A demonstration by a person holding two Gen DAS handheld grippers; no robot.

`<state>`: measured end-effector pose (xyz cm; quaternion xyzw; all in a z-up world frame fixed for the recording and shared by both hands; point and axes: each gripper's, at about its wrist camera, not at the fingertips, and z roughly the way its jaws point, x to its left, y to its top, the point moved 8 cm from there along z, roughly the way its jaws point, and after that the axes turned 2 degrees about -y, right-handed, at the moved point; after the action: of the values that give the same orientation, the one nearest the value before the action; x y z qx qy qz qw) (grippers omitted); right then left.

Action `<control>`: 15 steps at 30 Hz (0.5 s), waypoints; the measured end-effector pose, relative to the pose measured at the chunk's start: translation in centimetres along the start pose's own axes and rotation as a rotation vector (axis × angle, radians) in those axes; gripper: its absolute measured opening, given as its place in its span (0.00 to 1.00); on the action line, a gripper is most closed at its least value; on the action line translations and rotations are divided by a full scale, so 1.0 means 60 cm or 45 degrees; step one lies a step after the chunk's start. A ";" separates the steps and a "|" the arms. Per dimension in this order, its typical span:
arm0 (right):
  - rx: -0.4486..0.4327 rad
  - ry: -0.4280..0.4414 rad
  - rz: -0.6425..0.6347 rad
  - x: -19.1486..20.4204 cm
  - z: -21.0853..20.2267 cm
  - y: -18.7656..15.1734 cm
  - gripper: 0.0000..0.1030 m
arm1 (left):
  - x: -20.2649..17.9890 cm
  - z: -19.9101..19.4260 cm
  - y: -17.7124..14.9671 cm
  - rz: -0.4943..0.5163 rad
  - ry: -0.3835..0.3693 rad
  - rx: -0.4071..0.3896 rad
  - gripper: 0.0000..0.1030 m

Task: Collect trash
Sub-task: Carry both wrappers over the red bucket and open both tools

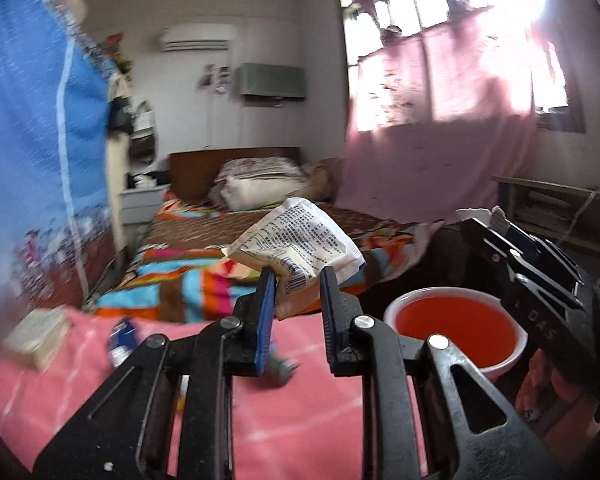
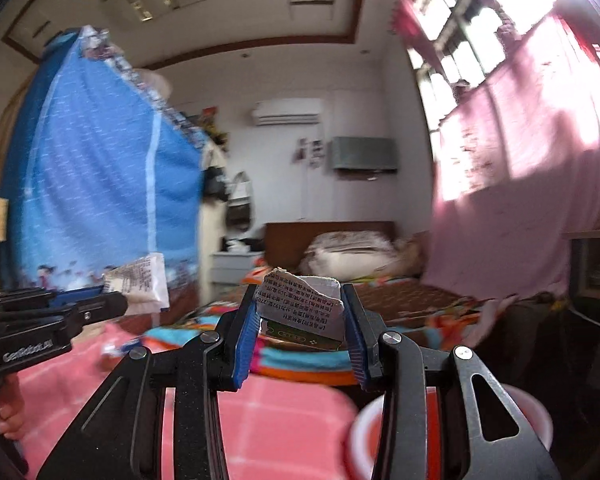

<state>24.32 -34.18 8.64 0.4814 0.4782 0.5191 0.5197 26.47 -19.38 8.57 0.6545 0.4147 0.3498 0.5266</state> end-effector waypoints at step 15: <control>0.324 -0.334 0.155 -0.234 0.019 -0.122 0.36 | -0.223 0.202 -0.071 0.060 -0.361 0.381 0.29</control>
<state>25.98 -48.23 1.41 0.6349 0.4381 0.4176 0.4802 31.04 -35.98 1.66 0.7776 0.3681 0.2009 0.4684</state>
